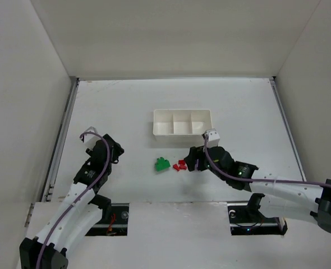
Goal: Sort the legos into containers by color
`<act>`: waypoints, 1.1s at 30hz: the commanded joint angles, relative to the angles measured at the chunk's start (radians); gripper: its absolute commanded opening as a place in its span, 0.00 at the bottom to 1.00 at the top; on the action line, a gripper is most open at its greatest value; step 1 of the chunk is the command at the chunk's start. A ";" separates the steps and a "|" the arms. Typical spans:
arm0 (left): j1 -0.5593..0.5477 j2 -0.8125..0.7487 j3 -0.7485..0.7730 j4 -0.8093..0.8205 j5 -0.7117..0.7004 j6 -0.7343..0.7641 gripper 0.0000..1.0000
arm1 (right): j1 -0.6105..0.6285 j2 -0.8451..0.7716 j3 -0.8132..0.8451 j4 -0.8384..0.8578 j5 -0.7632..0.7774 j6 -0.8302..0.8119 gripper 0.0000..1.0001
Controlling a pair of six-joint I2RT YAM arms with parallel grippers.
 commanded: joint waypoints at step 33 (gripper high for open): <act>0.037 -0.052 -0.132 0.115 0.124 -0.018 0.41 | 0.078 0.664 0.456 0.119 -0.082 -0.115 0.75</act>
